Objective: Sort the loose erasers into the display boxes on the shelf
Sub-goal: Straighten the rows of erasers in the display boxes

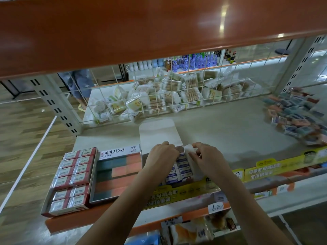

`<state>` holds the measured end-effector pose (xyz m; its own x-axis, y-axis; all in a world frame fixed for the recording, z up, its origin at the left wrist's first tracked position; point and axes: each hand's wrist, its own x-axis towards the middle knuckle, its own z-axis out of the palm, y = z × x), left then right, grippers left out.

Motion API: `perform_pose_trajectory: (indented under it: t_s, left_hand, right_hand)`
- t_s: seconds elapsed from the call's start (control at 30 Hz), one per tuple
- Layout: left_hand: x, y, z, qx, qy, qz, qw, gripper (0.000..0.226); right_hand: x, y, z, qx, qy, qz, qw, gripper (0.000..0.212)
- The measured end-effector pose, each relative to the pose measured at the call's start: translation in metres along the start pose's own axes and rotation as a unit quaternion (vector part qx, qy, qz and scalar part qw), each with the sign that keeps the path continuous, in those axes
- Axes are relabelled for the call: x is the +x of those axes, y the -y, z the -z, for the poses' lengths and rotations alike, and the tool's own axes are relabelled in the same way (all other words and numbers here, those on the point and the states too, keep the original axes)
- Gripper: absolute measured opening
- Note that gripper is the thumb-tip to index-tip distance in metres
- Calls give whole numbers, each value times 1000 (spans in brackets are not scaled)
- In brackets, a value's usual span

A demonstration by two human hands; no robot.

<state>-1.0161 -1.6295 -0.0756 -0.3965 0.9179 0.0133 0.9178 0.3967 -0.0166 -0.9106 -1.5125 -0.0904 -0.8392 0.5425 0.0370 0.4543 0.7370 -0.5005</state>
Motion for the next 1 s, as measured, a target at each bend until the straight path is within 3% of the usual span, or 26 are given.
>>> perform_pose_trajectory:
  t_s: [0.17,0.37,0.73,0.87,1.0]
  left_hand:
    - [4,0,13,-29,-26,-11,999,30]
    - [38,-31,31,-63,-72,-52,994,33]
    - [137,-208,27,-85,-59,-153,983,45]
    - [182,-263,10,-59,-64,-136,987,46]
    - [220,-290,-5,-73,-67,-70,993,46]
  right_hand:
    - [0,-3,12,29,12,6,999,34]
    - [-11,-34,53,-19,-41,2,999,32]
    - [-54,-187,162,-132,-45,-133,981,51]
    - [-51,-253,185,-126,-59,-138,981,45]
    - [-34,-298,199,-182,-48,-111,976,42]
